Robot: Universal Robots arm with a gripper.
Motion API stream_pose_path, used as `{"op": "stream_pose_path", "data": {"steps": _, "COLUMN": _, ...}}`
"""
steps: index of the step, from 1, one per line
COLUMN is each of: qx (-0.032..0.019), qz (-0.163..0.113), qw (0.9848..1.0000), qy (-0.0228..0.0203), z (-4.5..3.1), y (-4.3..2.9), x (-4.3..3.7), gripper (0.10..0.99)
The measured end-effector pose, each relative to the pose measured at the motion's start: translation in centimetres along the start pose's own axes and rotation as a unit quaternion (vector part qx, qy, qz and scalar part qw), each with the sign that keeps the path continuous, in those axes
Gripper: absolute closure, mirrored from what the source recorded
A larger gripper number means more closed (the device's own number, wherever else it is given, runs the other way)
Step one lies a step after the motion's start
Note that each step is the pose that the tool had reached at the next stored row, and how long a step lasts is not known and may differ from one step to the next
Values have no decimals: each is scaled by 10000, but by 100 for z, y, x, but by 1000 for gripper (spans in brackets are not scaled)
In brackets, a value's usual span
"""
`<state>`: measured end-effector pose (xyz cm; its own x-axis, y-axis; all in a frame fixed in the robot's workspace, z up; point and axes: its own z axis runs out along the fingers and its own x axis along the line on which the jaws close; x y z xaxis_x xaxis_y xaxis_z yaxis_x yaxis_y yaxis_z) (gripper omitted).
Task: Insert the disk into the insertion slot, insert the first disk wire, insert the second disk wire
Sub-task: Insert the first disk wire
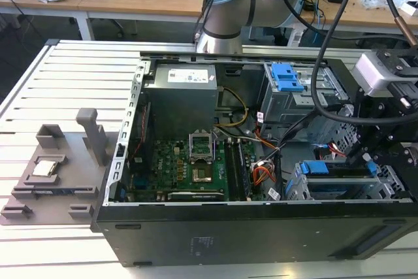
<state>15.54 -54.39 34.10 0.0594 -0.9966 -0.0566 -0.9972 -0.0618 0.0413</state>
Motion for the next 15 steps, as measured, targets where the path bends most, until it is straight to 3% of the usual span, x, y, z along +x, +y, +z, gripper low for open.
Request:
{"op": "stream_pose_path", "data": {"steps": 11, "qx": 4, "qz": 120, "qw": 9999, "qy": 47, "z": -3, "y": 1, "x": 14, "gripper": 910}}
{"op": "stream_pose_path", "data": {"steps": 15, "qx": 4, "qz": 120, "qw": 9999, "qy": 47, "z": -50, "y": 3, "x": 12, "gripper": 910}}
